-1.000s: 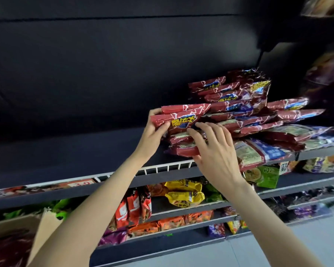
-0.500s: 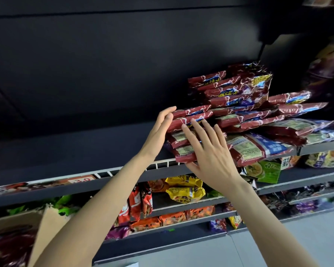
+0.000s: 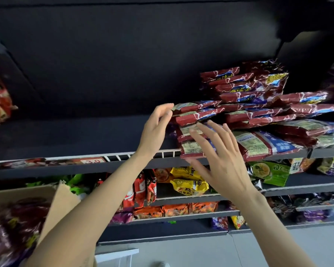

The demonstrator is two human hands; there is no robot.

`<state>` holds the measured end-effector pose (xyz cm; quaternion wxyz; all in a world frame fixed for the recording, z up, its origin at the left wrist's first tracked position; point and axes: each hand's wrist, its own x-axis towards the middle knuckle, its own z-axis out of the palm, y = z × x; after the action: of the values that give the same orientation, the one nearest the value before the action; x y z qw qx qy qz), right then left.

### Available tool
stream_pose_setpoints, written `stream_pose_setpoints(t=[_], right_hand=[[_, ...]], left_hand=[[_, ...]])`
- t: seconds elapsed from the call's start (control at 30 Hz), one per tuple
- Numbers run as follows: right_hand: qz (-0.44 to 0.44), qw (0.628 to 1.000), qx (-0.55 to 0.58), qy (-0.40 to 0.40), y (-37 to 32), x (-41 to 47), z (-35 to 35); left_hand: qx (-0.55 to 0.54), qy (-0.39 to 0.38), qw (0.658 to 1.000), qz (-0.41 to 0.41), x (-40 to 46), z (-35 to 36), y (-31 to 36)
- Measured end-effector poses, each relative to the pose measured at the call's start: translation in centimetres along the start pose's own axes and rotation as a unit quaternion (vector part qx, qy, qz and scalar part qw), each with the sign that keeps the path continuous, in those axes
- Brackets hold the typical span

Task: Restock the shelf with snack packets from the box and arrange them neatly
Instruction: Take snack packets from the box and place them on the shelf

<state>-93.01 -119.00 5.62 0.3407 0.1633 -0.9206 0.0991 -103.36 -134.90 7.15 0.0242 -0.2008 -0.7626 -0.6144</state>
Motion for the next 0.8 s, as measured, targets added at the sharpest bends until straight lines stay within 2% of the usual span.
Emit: stream_pose_setpoints(t=[0.1,0.17,0.27,0.33,0.4,0.47,0.53,0.6,0.7,0.8], right_hand=[[-0.026,0.995,0.060,0.073,-1.9,-0.2,-0.5],[-0.055,0.989,0.106,0.090,-3.8,-0.1,-0.4],[-0.108,0.976,0.181,0.051,-7.1,0.4,0.7],[-0.132,0.967,0.218,-0.018,-9.7,0.9,2.0],[-0.148,0.953,0.244,-0.103,-12.8,1.5,3.5],[-0.166,0.927,0.285,-0.178,-16.1,2.2,4.8],[-0.192,0.896,0.328,-0.231,-19.6,2.9,6.2],[-0.230,0.870,0.345,-0.268,-23.4,4.0,7.9],[-0.295,0.833,0.314,-0.347,-29.4,5.7,11.8],[-0.347,0.810,0.230,-0.412,-35.4,6.9,16.7]], left_hand=[[0.060,0.083,0.992,0.073,-3.1,-2.3,1.3],[0.161,0.136,0.968,0.136,-6.0,-4.4,2.1],[0.369,0.182,0.883,0.224,-11.1,-8.4,2.7],[0.459,0.184,0.841,0.220,-15.0,-11.5,2.9],[0.516,0.161,0.828,0.149,-19.3,-14.7,3.0],[0.558,0.132,0.819,0.035,-23.7,-18.2,2.6],[0.560,0.116,0.816,-0.080,-27.8,-21.9,1.5],[0.535,0.134,0.815,-0.176,-31.8,-25.9,-0.7],[0.516,0.152,0.793,-0.285,-37.2,-31.7,-5.2],[0.488,0.149,0.780,-0.362,-40.5,-35.9,-9.0]])
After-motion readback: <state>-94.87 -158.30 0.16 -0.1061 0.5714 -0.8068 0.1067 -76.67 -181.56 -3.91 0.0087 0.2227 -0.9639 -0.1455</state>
